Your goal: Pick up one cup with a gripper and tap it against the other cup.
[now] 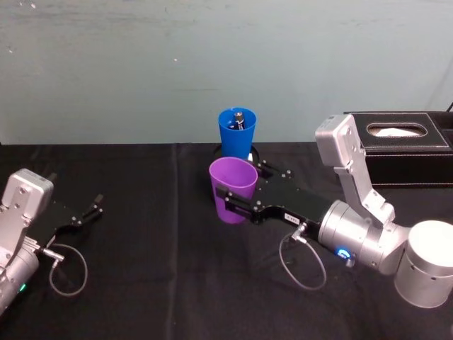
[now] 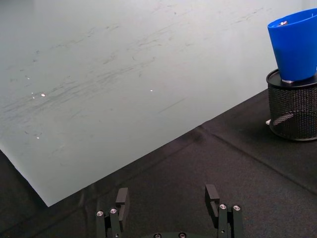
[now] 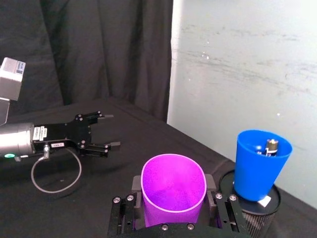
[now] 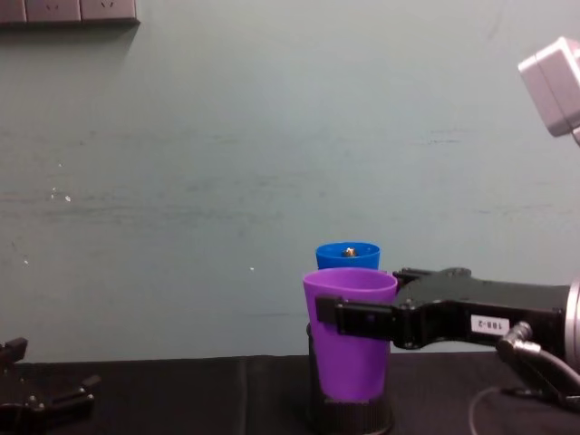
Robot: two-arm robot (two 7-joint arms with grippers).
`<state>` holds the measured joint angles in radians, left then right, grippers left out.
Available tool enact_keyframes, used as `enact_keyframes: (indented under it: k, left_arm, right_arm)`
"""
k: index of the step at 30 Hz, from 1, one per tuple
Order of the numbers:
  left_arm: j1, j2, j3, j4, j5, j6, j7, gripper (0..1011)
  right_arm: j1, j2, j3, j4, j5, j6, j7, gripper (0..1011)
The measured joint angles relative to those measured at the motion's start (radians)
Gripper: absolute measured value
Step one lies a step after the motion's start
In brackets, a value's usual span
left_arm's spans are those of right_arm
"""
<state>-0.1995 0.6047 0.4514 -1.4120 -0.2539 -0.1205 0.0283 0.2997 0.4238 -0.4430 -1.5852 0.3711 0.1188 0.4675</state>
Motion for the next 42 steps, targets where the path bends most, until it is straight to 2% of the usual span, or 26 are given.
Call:
enact_keyframes:
  k: [10,19,32,42]
  left_arm:
    - [0.0,0.0,0.0,0.0,0.0,0.0,0.0,1000]
    - [0.0,0.0,0.0,0.0,0.0,0.0,0.0,1000]
    - [0.0,0.0,0.0,0.0,0.0,0.0,0.0,1000]
    - [0.0,0.0,0.0,0.0,0.0,0.0,0.0,1000]
  right_arm:
    - [-0.011,-0.006,-0.01,0.027,0.014,-0.015,-0.004,724]
    - [0.017,-0.025,-0.024,0.065,-0.034,-0.002,-0.046,724]
    - [0.064,-0.082,0.006,0.151,-0.072,-0.036,-0.086,726]
    - [0.103,-0.121,0.017,0.206,-0.094,-0.047,-0.094,726]
